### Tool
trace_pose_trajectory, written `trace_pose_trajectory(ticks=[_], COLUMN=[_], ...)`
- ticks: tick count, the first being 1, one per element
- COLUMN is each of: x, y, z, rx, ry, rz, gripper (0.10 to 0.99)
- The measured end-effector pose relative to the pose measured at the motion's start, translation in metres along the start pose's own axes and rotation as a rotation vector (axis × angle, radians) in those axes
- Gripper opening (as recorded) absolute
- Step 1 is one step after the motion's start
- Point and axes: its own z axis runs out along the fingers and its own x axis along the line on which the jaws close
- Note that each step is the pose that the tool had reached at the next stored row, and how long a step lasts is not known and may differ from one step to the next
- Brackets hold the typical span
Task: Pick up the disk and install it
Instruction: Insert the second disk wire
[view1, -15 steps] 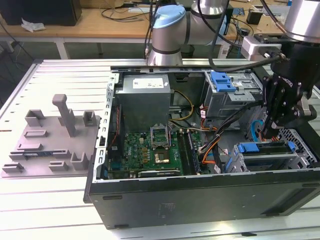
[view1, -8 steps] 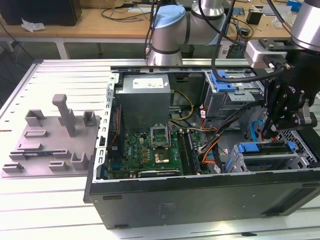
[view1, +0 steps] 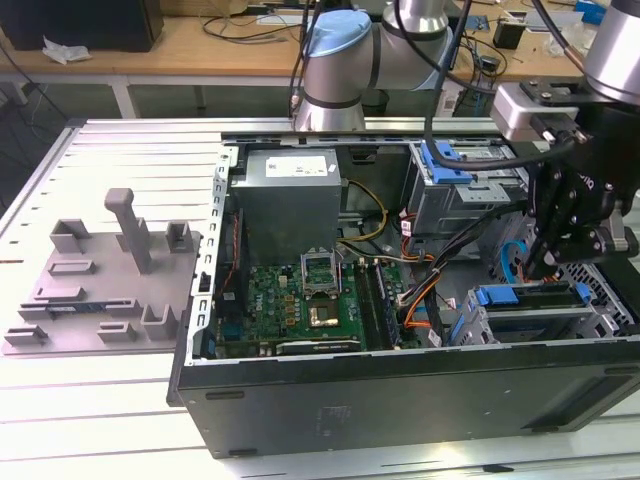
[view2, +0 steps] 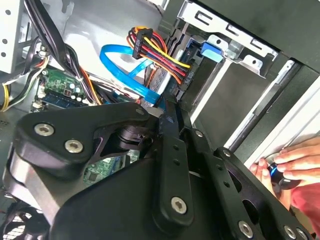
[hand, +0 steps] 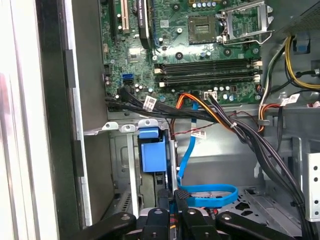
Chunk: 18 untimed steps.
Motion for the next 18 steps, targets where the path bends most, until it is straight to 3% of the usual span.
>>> trace_pose_trajectory(ticks=[9,18], x=[0.0051,0.0051], y=[-0.0023,-0.0026], z=[0.0007,0.0018], rx=[0.001,0.001], ry=[-0.0012,-0.001], rz=[-0.019,-0.019], gripper=[0.161,0.161])
